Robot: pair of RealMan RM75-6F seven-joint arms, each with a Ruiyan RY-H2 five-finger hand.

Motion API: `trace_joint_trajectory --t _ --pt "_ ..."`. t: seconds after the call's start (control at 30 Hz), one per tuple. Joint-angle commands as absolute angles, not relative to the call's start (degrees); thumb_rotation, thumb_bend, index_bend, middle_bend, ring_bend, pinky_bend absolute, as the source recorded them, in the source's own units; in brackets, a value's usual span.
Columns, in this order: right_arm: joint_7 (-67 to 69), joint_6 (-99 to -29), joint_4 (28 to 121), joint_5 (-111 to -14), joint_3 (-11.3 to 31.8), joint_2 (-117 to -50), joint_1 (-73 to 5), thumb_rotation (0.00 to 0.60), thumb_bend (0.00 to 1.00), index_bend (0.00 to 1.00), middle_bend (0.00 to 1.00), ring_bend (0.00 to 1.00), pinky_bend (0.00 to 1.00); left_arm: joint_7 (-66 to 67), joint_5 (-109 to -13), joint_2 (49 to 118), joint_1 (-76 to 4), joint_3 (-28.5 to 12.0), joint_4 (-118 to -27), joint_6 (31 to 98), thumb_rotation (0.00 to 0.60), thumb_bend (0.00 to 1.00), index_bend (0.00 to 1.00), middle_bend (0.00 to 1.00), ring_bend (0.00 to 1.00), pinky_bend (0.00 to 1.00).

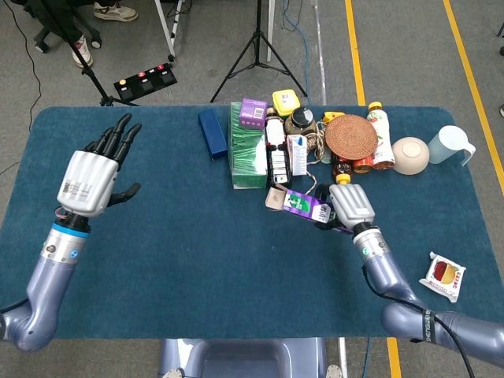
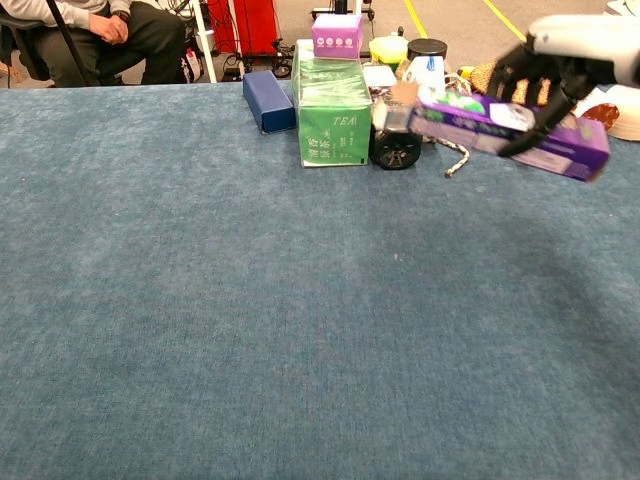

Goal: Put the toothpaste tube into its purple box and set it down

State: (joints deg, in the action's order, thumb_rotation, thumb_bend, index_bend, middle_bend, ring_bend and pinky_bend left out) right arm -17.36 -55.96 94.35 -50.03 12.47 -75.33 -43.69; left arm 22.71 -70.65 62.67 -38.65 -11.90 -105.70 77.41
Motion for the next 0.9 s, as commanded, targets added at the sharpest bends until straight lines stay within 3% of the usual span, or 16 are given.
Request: trace_joint_trajectory --t 0.03,0.5,0.6,0.67,0.77,0.9 --pt "-18.2 -54.9 93.0 -51.1 11.0 -75.4 -43.4 0.6 0.4 0.52 0.65 0.69 0.85 18.5 -72.7 60.3 -35.8 -9.6 -103.9 76.2 0.6 0.16 0.0 0.0 0.14 0.44" --pt "-22.4 -51.1 90.6 -52.0 7.4 -79.3 -45.2 0.6 0.39 0.48 0.61 0.63 0.83 13.6 -75.2 60.0 -32.3 -7.7 -100.8 74.4 0.6 0.16 0.0 0.0 0.14 0.44" --pt "-22.3 -48.5 90.1 -51.7 6.4 -79.2 -45.7 0.6 0.21 0.29 0.43 0.47 0.7 12.1 -75.8 60.1 -31.6 -7.4 -99.8 74.3 0.6 0.16 0.0 0.0 0.14 0.44" --pt "-22.2 -45.9 91.0 -50.2 6.1 -77.9 -46.3 0.6 0.03 0.11 0.22 0.28 0.52 10.8 -75.8 60.2 -31.2 -7.4 -98.8 74.0 0.6 0.16 0.0 0.0 0.14 0.44" --pt "-21.7 -46.0 92.1 -50.2 6.3 -77.0 -46.4 0.6 0.0 0.03 0.09 0.14 0.38 8.8 -75.9 60.3 -30.6 -7.4 -97.7 73.6 0.6 0.16 0.0 0.0 0.14 0.44" --pt "-20.3 -46.9 94.2 -51.4 6.6 -75.3 -45.8 0.6 0.0 0.02 0.03 0.09 0.32 5.6 -77.3 60.1 -29.3 -7.1 -97.0 74.0 0.6 0.16 0.0 0.0 0.14 0.44"
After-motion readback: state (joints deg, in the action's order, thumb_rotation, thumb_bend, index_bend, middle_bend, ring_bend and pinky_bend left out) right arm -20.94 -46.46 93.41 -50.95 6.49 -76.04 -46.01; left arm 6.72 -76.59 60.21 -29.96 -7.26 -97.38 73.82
